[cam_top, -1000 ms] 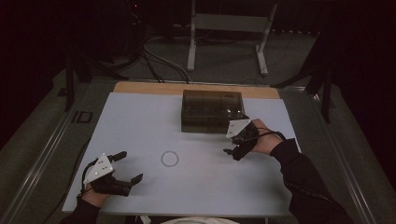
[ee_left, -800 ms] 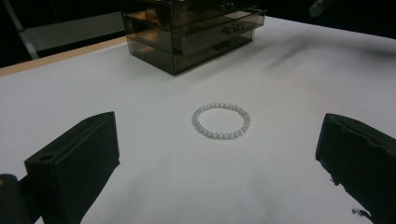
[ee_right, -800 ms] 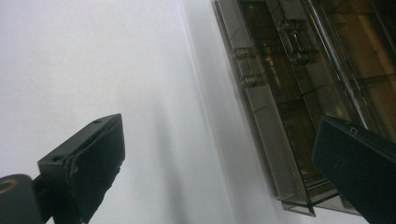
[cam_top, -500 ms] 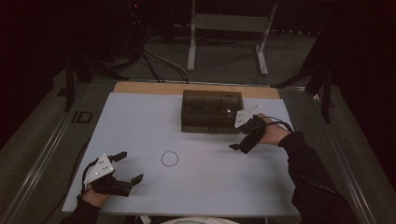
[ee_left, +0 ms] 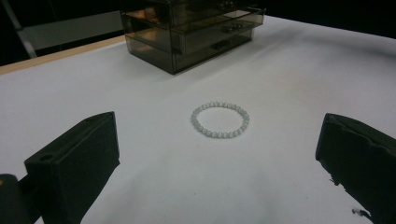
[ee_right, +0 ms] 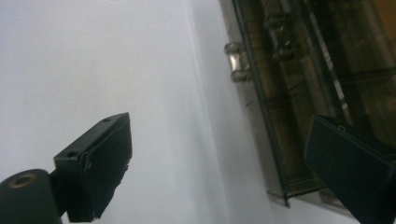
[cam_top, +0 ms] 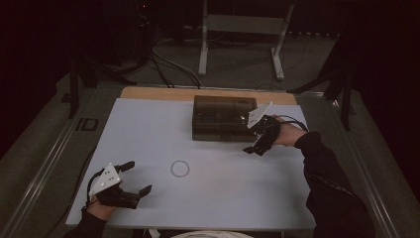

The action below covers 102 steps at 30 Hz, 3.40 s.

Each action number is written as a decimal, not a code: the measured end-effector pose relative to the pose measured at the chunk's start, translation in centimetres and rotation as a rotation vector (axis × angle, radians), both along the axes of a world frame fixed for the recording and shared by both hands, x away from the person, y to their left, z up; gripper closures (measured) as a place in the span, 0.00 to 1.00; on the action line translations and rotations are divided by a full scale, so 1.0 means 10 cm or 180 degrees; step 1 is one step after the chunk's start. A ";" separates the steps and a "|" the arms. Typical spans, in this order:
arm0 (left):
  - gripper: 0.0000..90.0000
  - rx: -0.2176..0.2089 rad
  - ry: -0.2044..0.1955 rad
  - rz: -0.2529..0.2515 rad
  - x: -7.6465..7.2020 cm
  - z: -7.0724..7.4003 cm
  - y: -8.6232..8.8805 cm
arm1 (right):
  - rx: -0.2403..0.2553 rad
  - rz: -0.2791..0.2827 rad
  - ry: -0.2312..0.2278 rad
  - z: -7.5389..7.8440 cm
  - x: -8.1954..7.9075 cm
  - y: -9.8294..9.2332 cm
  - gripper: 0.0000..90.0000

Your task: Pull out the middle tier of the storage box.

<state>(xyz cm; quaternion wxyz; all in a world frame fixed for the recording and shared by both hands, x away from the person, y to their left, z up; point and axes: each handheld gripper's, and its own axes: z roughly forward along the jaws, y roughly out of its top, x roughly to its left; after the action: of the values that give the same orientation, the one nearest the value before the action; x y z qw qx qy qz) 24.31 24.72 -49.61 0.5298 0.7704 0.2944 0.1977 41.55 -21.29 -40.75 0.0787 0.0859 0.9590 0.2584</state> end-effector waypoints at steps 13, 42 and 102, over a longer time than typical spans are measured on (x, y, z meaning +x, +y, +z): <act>0.01 0.0006 0.0005 -0.0010 0.00 0.00 0.00 | -0.0203 0.0214 -0.0109 0.01 0.14 0.08 0.18; 0.01 -0.0005 0.0011 -0.0020 0.01 -0.01 0.00 | -0.0467 0.0641 -0.0479 -0.36 0.38 0.19 0.88; 0.01 0.0005 0.0020 -0.0017 0.01 -0.01 0.00 | -0.0418 0.0739 0.0025 -0.43 0.08 0.22 0.98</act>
<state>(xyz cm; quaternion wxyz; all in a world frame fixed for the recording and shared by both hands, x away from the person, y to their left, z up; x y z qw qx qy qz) 24.40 24.75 -49.71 0.5288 0.7722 0.2938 0.1942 42.39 -19.08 -45.09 0.0500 -0.0299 0.9776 0.2021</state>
